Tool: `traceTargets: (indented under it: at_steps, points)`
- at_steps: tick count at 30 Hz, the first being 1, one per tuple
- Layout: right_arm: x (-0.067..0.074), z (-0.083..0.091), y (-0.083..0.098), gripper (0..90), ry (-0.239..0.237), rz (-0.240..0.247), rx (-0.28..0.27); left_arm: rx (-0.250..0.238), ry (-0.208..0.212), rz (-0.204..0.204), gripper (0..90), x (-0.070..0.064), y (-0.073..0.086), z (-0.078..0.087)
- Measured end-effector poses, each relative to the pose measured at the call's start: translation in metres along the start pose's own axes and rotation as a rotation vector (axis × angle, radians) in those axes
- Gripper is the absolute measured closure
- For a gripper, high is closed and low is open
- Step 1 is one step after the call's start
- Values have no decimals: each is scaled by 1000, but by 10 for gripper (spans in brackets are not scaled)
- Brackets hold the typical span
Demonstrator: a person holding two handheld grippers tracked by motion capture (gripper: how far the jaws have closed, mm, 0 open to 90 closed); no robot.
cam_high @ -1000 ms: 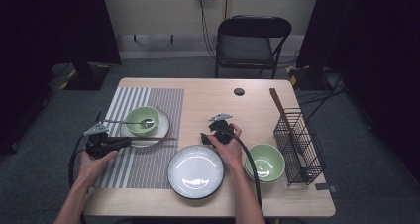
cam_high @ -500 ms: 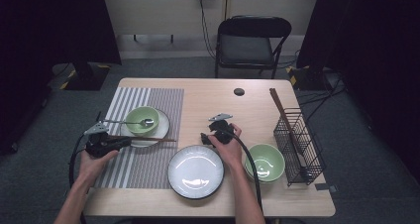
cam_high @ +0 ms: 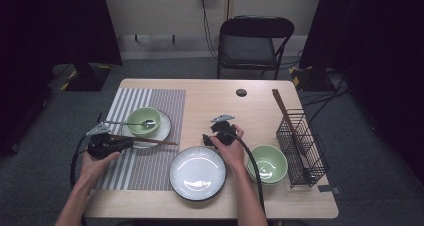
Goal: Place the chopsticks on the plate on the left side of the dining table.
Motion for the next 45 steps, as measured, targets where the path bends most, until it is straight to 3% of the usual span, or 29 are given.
traceTargets:
  at_steps: [10,15,17,22,33,35,37,40,43,45]
  points:
    - [0,0,0,187,0,1,0,-29,10,-8,671,-1,-6,11]
    - [0,0,0,187,0,-1,0,-68,-10,-10,642,2,-11,23]
    - [0,0,0,187,0,1,0,-75,-39,11,624,7,-11,25]
    - [0,0,0,187,0,0,0,-76,-42,24,554,10,-12,27]
    - [0,0,0,187,0,-1,0,-94,-58,78,253,26,-11,41]
    - [0,0,0,187,0,-1,0,-110,-80,90,233,29,-10,45]
    - [0,0,0,187,0,-1,0,-105,-95,98,173,32,-9,48]
    - [0,0,0,187,0,-1,0,-90,-127,80,169,37,-5,52]
    - [0,0,0,187,0,-1,0,-84,-128,79,164,40,0,51]
    - [0,0,0,187,0,-1,0,-50,-150,64,166,43,6,49]
Point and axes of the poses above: each handheld gripper's, and its own axes: z roughly backward along the jaws, y roughly out of its underside, x roughly to its left, the point moved 6 cm from there along -z, roughly forward along the jaws, and after that the axes turned 2 degrees about y, right-handed, at the moved point
